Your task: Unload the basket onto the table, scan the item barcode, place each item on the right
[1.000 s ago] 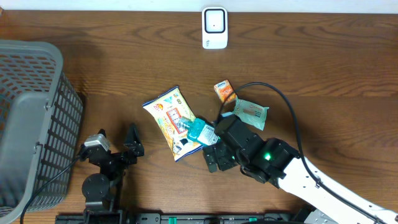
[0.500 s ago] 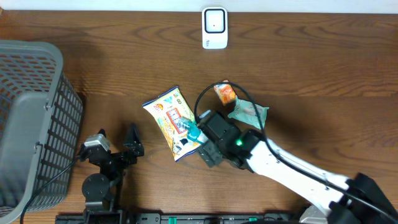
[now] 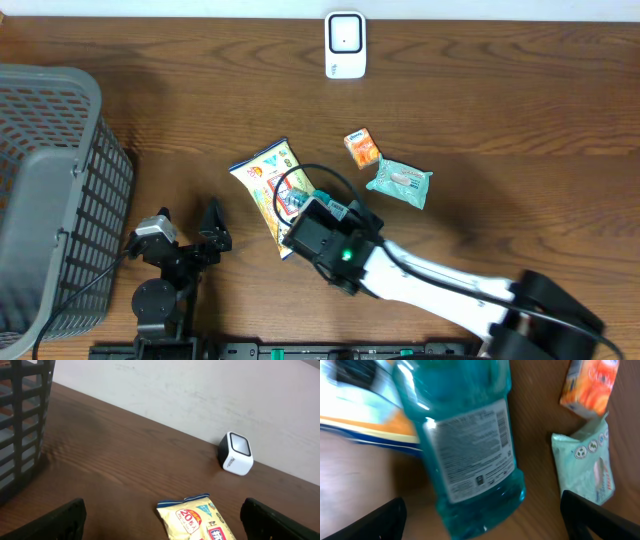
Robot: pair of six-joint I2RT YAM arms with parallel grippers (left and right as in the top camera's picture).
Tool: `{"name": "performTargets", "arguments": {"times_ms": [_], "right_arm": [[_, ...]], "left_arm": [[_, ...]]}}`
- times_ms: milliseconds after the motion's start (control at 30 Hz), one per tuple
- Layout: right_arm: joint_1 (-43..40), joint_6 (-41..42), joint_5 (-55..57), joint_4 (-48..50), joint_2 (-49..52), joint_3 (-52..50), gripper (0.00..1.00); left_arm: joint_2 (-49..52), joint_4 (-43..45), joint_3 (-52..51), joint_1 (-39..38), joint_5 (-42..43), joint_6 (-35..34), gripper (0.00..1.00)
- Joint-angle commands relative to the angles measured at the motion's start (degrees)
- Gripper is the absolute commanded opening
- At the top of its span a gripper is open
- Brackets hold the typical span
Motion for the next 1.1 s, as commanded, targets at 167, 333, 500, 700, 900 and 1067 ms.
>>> {"name": "performTargets", "arguments": {"times_ms": [167,333,500,700,900,1067], "right_arm": [[0.8,-3.1,16.5,-0.2,13.3,3.6,0.9],[0.4,-4.4,16.5,-0.1,17.7,5.3,0.85],[-0.7,-8.2,15.5,-0.1,20.9,5.3,0.73],[-2.7,-12.1,3.1,0.0,22.4,5.3,0.2],[-4.8,-7.9,0.7,-2.0,22.0,7.0,0.14],[-4.9,-6.1,-3.0,-10.8,18.8,13.4,0.16]], "left_arm": [[-0.4,-1.7,-1.0,0.2,0.4,0.1,0.97],[-0.4,-1.7,-1.0,0.2,0.4,0.1,0.97],[-0.4,-1.7,-1.0,0.2,0.4,0.1,0.97],[-0.4,-1.7,-1.0,0.2,0.4,0.1,0.97],[-0.4,-1.7,-1.0,0.2,0.4,0.1,0.97],[-0.4,-1.7,-1.0,0.2,0.4,0.1,0.97]]}}
